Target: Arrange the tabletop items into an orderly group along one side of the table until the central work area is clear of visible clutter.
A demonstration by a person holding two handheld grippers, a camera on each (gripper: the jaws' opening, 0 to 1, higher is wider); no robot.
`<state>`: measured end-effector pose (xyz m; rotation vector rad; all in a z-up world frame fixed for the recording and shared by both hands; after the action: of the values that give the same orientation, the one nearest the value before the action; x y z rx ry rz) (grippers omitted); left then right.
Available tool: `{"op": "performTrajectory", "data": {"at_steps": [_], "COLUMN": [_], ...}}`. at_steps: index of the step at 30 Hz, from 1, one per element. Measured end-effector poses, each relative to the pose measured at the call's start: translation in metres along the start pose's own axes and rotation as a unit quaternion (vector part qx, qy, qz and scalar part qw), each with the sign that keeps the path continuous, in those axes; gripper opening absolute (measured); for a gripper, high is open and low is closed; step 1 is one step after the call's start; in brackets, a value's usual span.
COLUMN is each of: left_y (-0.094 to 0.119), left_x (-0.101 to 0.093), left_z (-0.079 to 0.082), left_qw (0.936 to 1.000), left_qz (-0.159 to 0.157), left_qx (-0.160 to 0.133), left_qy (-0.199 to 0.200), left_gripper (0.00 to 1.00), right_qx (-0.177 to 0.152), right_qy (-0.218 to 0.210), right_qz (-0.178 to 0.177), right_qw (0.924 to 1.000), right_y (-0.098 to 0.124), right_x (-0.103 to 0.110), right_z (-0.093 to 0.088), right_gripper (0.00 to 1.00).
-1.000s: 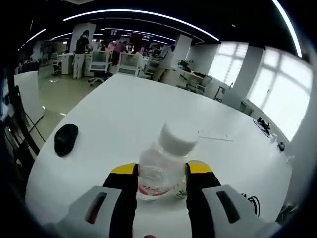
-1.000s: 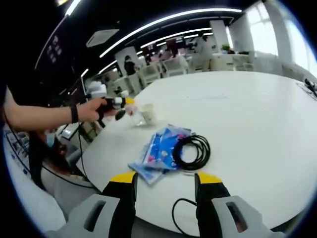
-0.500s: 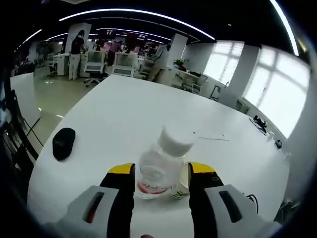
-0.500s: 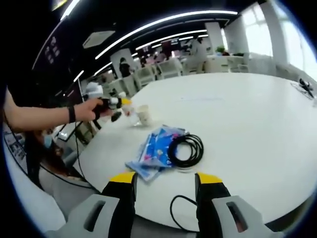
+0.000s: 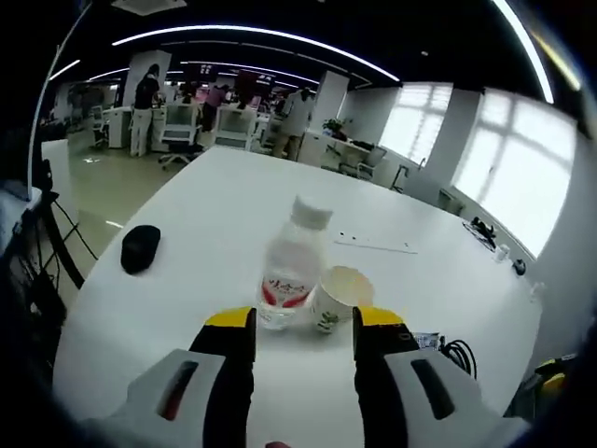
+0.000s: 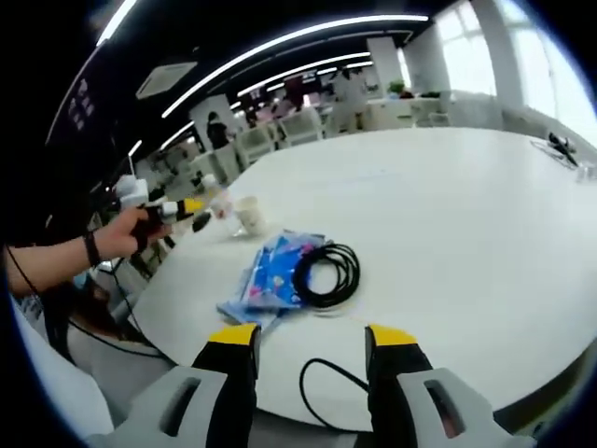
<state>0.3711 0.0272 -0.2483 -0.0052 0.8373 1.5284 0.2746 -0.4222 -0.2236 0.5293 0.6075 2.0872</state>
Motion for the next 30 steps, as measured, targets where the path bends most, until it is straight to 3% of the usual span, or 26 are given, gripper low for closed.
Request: {"op": "performTrajectory", "data": {"at_steps": [9, 22, 24, 28, 30], "left_y": [0.021, 0.042, 0.06, 0.051, 0.056], "left_x": [-0.022, -0.057, -0.08, -0.084, -0.096], "left_z": [-0.062, -0.106, -0.114, -0.122, -0.126], "left_qw": [0.9988, 0.9967, 0.9964, 0.9956, 0.9949], "left_qz": [-0.006, -0.029, -0.033, -0.04, -0.044], "left_qx": [0.042, 0.07, 0.072, 0.074, 0.079], "left_qy": [0.026, 0.028, 0.031, 0.041, 0.044], "left_gripper": [0.38, 0.37, 0.36, 0.34, 0.34], "right_qx": [0.001, 0.004, 0.008, 0.01, 0.011], "right_qy": [-0.042, -0.102, -0.127, -0.155, -0.158], "right_qz": [0.0, 0.005, 0.0, -0.007, -0.006], "right_qw": [0.9991, 0.9948, 0.9918, 0.9879, 0.9874], "right_y": [-0.021, -0.046, -0.051, -0.06, -0.064], "right_x": [-0.008, -0.023, -0.028, -0.035, -0.038], "right_z": [-0.006, -0.014, -0.018, -0.021, -0.021], "right_gripper": [0.38, 0.33, 0.31, 0.28, 0.28]}}
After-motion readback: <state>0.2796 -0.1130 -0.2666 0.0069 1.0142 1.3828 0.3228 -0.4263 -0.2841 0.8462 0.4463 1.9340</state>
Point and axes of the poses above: the point that each gripper's makers call its tool centre point, and the gripper's own axes: y roughly backward along the fingers, x roughly to its left, z roughly out of its top, the point moved 10 cm from there along y, roughly backward along the fingers, and after that the axes turned 12 degrees about y, right-handed, at the moved point
